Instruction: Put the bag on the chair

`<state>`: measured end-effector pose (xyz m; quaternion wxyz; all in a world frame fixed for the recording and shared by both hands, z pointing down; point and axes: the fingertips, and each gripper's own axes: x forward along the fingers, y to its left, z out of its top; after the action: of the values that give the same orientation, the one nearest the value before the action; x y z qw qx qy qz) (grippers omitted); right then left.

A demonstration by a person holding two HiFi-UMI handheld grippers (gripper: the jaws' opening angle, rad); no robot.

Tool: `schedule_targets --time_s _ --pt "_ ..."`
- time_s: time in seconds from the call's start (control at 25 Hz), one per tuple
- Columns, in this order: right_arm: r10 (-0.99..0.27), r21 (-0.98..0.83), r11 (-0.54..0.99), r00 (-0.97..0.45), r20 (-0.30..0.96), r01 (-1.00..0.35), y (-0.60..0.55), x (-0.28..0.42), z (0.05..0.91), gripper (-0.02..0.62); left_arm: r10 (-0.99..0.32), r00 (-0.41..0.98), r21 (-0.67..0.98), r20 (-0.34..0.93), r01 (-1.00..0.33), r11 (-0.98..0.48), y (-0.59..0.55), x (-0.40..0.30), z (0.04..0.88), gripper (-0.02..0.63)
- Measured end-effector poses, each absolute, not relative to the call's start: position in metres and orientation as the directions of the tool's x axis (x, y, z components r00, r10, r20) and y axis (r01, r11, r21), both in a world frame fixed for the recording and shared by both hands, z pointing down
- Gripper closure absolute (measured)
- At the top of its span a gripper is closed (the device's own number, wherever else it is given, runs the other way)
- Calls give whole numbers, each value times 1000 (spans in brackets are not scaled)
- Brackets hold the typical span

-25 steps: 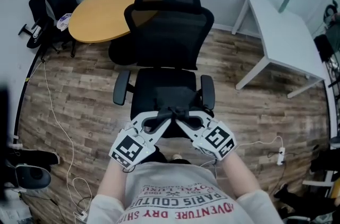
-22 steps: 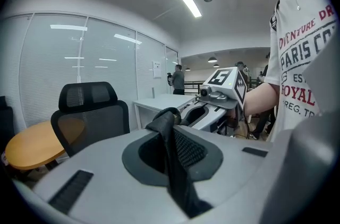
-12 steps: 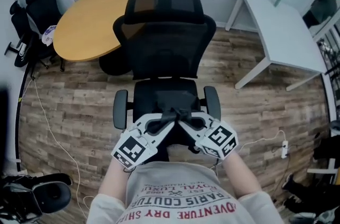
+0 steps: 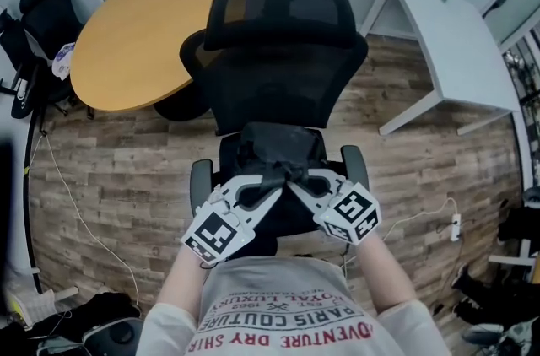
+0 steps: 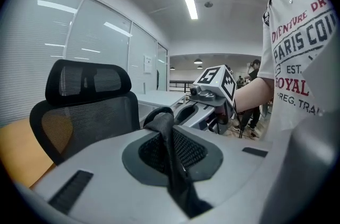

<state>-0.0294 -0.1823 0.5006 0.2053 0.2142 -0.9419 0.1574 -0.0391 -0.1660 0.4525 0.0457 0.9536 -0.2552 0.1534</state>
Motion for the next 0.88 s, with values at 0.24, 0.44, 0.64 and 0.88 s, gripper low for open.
schedule_targets --time_s 0.24,0.44,0.64,0.88 --pt "-348 -215 845 -809 473 -490 -231 -49 518 551 -460 810 -9 364 -490 -871 -214 -57 469 561" --pt "-347 -215 843 -803 485 -494 -262 -56 531 551 -464 809 25 361 -505 -863 -245 -64 482 561" --pt "-337 -221 834 -785 521 -505 -275 -60 551 551 -432 806 25 404 -482 -876 -260 -67 501 561" --pt "-338 -248 812 -772 538 -528 -282 -59 575 551 -420 811 62 407 -483 -873 -265 -68 523 561"
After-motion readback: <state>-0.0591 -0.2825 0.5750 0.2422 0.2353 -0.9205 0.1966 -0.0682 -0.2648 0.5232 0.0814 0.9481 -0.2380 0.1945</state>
